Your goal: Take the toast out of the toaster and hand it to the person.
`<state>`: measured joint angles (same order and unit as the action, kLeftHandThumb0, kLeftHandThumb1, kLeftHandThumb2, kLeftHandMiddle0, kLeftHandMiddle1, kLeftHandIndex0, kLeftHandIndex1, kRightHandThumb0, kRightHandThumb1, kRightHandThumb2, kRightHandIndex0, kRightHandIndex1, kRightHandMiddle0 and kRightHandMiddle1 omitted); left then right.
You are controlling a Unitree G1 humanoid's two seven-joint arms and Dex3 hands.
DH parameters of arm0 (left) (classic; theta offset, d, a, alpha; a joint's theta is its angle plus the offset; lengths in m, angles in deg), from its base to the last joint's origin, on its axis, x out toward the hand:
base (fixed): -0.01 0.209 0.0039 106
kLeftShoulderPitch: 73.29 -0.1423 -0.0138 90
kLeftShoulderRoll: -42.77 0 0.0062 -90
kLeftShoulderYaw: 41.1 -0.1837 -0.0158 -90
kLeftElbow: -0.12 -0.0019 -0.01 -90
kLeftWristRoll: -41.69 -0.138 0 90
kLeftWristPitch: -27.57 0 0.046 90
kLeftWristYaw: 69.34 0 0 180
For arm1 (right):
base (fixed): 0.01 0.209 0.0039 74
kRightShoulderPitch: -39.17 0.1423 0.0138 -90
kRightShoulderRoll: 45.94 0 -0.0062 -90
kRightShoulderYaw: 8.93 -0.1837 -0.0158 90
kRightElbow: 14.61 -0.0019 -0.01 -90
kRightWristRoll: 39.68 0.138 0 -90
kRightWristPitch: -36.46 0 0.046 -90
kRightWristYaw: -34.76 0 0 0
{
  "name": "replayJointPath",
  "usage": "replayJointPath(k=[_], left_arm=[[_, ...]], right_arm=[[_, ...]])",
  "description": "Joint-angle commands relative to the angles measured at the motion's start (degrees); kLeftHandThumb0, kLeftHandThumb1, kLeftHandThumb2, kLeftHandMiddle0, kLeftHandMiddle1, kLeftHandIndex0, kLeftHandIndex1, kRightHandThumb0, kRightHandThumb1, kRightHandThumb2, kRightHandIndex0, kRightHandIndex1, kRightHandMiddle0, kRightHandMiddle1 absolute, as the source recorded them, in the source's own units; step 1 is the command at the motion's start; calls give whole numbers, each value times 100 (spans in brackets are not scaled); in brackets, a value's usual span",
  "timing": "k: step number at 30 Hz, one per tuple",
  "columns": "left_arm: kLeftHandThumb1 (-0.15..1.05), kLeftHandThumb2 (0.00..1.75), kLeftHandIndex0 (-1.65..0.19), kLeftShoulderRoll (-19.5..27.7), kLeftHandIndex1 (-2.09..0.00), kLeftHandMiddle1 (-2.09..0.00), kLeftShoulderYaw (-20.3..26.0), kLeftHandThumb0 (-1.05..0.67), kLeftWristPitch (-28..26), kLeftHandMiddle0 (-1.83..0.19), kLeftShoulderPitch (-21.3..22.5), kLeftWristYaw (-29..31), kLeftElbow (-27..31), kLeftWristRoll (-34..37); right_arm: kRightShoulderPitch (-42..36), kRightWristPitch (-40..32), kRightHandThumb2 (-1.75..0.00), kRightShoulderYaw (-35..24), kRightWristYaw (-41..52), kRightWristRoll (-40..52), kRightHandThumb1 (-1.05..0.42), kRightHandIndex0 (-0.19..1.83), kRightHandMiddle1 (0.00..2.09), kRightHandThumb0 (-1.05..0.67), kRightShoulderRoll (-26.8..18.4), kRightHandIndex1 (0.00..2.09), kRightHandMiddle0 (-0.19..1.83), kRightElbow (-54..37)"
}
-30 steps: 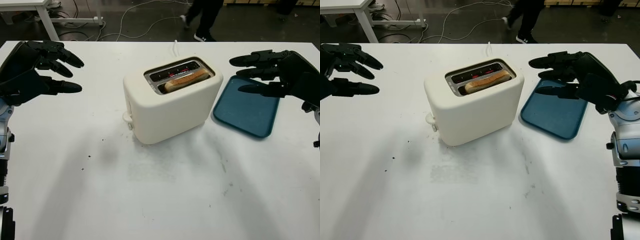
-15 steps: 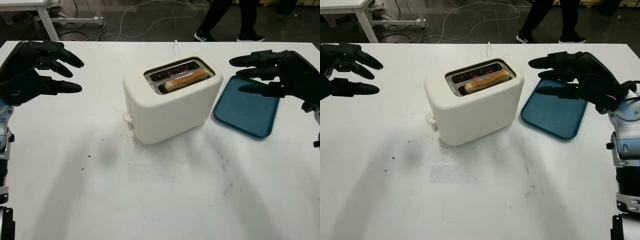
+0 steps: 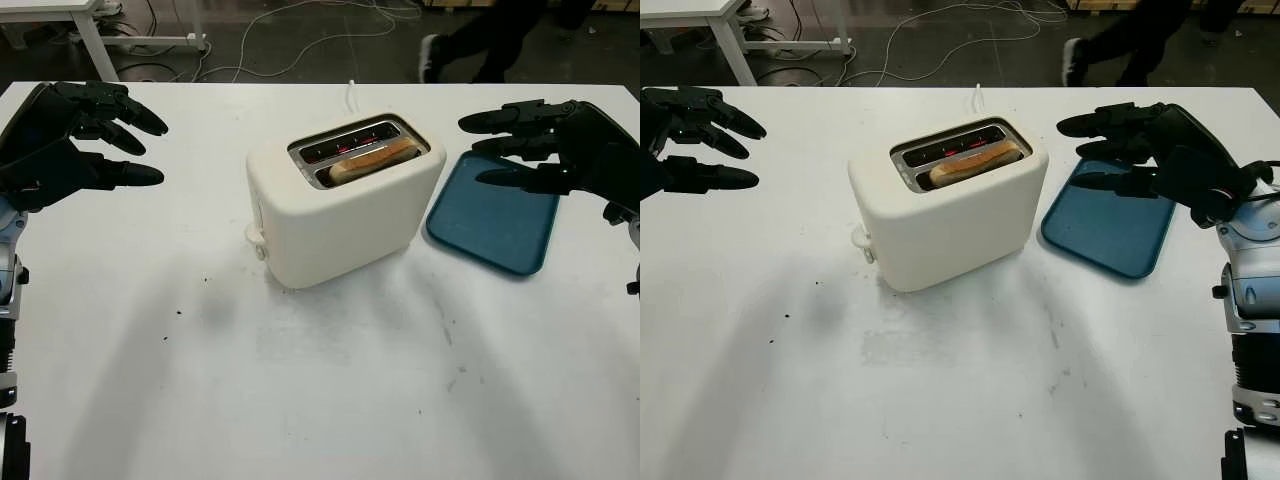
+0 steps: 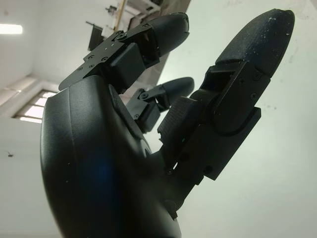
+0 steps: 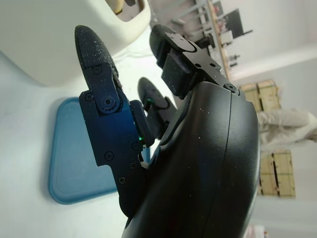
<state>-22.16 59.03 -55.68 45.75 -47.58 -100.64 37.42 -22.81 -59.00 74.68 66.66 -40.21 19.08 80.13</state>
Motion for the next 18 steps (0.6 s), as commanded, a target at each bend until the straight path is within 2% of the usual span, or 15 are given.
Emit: replayJointPath(k=[1,12,18], left_arm=[[63,0,-82,-11,-67,-82,34,-105,53,-79,-29,9,-31,70],[65,0,-83,11,-66,-81,11,-105,105,-81,6,-3,-43,22],[62,0,-83,18,-67,-82,4,-105,-54,-81,11,13,103,20]], right_arm=[[-19,-42,0,10,-50,-14,-83,71,0,-65,31,6,70,-85],[-4,-63,0,-11,-10,57,-84,71,1,-64,37,7,71,-99],[11,-15,0,10,-30,0,-84,71,1,-66,16,7,72,-76]])
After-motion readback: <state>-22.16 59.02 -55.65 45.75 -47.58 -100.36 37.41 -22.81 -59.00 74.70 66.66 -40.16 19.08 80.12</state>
